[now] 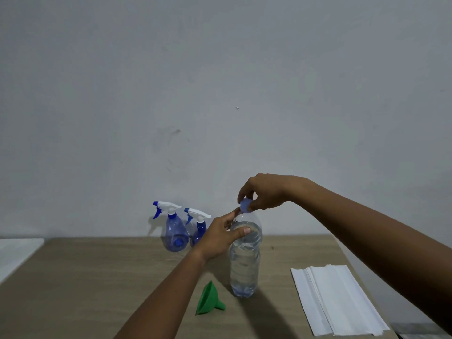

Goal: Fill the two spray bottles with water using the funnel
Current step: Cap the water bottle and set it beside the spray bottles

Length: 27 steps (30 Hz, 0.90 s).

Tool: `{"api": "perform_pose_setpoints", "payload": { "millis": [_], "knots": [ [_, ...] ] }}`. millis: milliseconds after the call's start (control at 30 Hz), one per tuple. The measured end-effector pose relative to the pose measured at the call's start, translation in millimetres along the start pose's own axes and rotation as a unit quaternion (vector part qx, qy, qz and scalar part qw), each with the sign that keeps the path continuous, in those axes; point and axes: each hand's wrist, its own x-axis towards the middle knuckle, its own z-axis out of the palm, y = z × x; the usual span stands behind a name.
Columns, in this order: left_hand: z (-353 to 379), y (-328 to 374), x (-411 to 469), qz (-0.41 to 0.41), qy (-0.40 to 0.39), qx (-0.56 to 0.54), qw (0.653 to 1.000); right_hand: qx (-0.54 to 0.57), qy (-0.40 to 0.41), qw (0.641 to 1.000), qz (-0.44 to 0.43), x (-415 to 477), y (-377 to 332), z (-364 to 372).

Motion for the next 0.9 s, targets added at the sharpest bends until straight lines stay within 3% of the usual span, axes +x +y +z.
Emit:
{"api": "perform_pose_setpoints", "payload": {
  "millis": [200, 633, 900],
  "knots": [
    [1, -2, 2, -0.004, 0.003, -0.003, 1.0, 0.011, 0.007, 1.0, 0.005, 8, 4, 3],
    [-3, 5, -2, 0.004, -0.005, 0.016, 1.0, -0.166, 0.028, 0.986, 0.007, 12, -5, 11],
    [-3, 8, -2, 0.012, -0.012, -0.004, 1.0, -0.011, -0.017, 0.999, -0.036, 1, 10, 1]
  ]
}}
